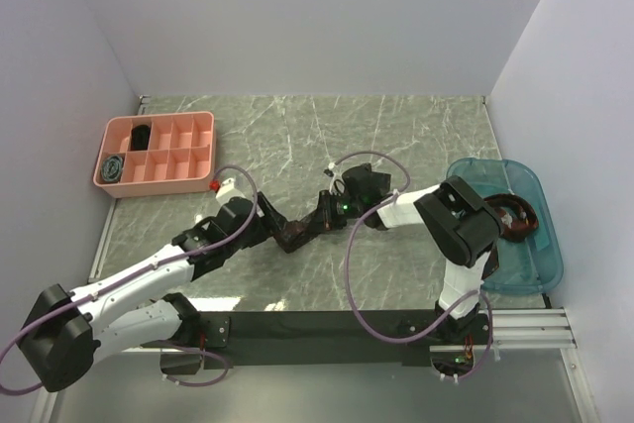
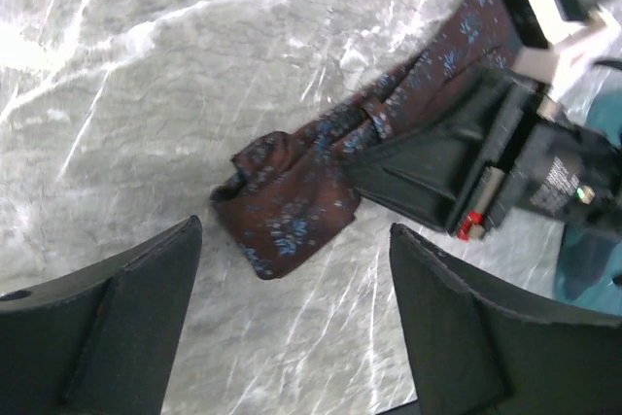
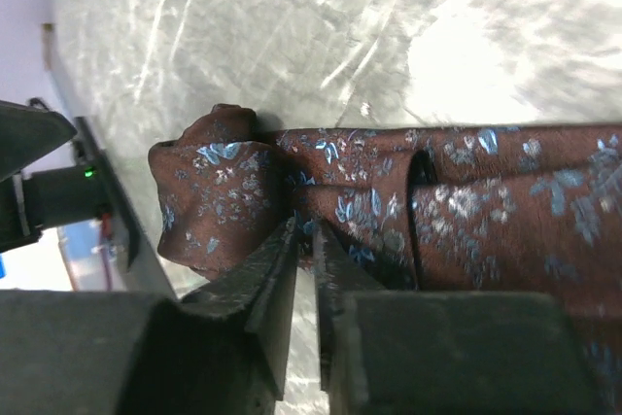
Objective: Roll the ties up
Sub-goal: Roll the tie
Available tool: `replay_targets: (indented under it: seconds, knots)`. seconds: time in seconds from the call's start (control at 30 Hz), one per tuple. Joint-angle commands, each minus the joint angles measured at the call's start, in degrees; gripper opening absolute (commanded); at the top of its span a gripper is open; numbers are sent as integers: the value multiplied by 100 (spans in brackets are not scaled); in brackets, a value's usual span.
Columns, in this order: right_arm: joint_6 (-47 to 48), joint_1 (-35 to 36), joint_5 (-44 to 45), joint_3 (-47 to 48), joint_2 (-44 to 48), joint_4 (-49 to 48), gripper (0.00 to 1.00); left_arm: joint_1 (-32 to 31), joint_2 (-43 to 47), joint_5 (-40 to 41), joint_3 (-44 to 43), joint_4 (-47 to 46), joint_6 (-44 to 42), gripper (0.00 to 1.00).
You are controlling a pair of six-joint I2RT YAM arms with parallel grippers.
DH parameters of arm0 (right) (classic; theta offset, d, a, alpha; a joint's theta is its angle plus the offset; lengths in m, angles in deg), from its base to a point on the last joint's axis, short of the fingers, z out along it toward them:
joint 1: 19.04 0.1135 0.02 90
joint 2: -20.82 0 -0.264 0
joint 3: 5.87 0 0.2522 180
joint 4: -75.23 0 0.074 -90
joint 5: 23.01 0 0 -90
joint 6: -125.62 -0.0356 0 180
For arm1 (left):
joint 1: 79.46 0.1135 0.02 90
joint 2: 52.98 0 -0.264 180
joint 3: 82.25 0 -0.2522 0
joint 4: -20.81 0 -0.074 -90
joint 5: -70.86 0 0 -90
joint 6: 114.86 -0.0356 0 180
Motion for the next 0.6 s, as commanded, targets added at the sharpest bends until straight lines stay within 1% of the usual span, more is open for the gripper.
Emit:
replay_targets:
  seconds: [0.0,0.1,0.13,0.17,0.37,0.43,0.57]
  knots:
    - [473,17,574,137,427,670,21,-30,2,194,173,-337,505,79]
    - [552,17,636,217,603,802,28,-22,-156,106,226,-522,567,77]
    - [569,17,723,243,673,846,29,-22,-209,80,218,-565,575,74]
    - [596,17,733,278,691,881,31,-30,-296,45,218,-635,576,73]
    - [631,-9,926,375,858,996,33,-57,-446,-123,323,-935,751,70]
    - [701,0,821,480,902,1040,35,-83,-420,-53,376,-883,812,70]
    - [745,0,523,629,902,1049,44,-118,-332,-17,507,-856,944,71]
